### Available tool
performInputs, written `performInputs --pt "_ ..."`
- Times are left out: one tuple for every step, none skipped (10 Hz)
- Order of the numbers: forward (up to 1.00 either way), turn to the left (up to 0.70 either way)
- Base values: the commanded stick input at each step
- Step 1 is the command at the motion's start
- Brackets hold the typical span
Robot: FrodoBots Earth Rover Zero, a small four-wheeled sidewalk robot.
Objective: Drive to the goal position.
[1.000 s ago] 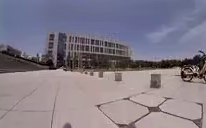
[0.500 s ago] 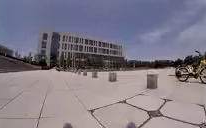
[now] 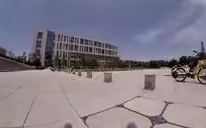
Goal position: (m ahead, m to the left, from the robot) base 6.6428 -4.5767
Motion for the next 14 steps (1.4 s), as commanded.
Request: performInputs --pt "0.45 0.00" --pt "0.45 0.00" --pt "0.45 0.00" --pt "0.45 0.00" --pt "0.45 0.00" --pt "0.45 0.00" --pt "0.45 0.00" --pt "0.45 0.00" --pt "0.45 0.00" --pt "0.45 0.00" --pt "0.45 0.00" --pt "0.45 0.00" --pt "0.45 0.00" --pt "0.45 0.00"
